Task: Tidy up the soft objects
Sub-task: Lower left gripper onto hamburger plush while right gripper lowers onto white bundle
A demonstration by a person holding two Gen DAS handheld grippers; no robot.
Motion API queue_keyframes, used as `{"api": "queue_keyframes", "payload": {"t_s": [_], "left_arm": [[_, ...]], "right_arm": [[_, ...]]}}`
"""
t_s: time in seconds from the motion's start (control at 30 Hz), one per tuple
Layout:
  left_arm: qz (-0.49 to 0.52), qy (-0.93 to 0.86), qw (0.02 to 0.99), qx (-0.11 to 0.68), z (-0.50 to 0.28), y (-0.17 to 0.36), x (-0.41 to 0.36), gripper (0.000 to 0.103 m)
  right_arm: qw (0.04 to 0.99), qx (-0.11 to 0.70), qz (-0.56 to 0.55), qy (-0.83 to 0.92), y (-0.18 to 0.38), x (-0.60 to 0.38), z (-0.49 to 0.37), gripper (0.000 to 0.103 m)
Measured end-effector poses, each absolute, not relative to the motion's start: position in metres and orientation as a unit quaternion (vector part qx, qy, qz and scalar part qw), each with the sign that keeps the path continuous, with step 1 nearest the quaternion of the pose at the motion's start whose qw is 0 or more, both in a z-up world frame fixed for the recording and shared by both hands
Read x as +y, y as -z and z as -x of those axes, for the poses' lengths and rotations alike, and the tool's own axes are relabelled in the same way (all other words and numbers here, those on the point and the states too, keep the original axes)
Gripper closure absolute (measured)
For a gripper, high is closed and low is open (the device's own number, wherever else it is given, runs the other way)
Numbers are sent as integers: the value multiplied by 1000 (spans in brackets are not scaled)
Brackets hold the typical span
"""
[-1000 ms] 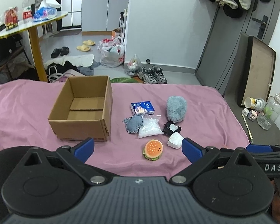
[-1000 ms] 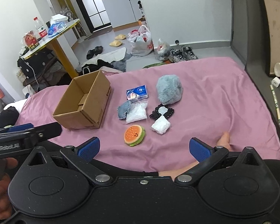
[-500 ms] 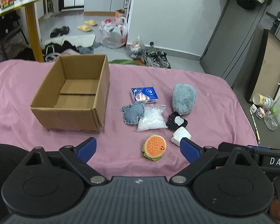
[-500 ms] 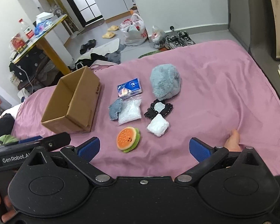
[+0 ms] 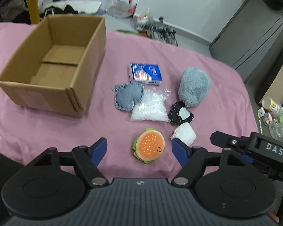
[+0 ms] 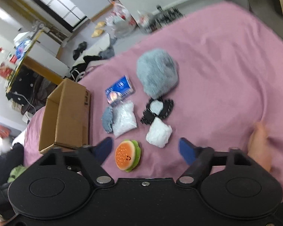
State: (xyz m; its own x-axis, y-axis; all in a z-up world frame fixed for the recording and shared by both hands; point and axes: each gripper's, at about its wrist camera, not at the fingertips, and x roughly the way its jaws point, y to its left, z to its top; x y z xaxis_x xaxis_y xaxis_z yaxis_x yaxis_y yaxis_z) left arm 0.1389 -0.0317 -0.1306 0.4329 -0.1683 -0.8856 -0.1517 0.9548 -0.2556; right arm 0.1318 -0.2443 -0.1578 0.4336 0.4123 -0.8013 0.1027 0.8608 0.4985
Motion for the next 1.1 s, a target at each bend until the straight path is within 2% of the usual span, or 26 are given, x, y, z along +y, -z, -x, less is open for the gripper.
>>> {"api": "queue_keyframes", "payload": {"t_s": [0.07, 0.27, 0.6, 0.7, 0.83, 1.03, 1.1], "left_arm": [[159, 6, 824, 544, -147, 139, -32, 30], [166, 8, 806, 568, -167, 161, -38, 35], [181, 8, 778, 602, -187, 195, -45, 37], [187, 13, 768, 612, -191, 205, -49, 43], [193, 12, 766, 613, -191, 212, -51, 47], [190, 14, 772, 607, -190, 214, -55, 66], [188, 17, 779, 599, -188, 209, -56, 70]], "right_arm": [[800, 532, -263, -91, 168, -247, -136, 36], [787, 544, -280, -82, 184, -246, -152, 37], [762, 577, -288, -54, 218, -240, -179, 38], [759, 585, -280, -54, 226, -234, -185, 44], [758, 590, -274, -52, 231, -232, -185, 62], [764, 582, -270, -70, 227, -232, -185, 65], [771, 574, -267, -75, 222, -232, -181, 65]]}}
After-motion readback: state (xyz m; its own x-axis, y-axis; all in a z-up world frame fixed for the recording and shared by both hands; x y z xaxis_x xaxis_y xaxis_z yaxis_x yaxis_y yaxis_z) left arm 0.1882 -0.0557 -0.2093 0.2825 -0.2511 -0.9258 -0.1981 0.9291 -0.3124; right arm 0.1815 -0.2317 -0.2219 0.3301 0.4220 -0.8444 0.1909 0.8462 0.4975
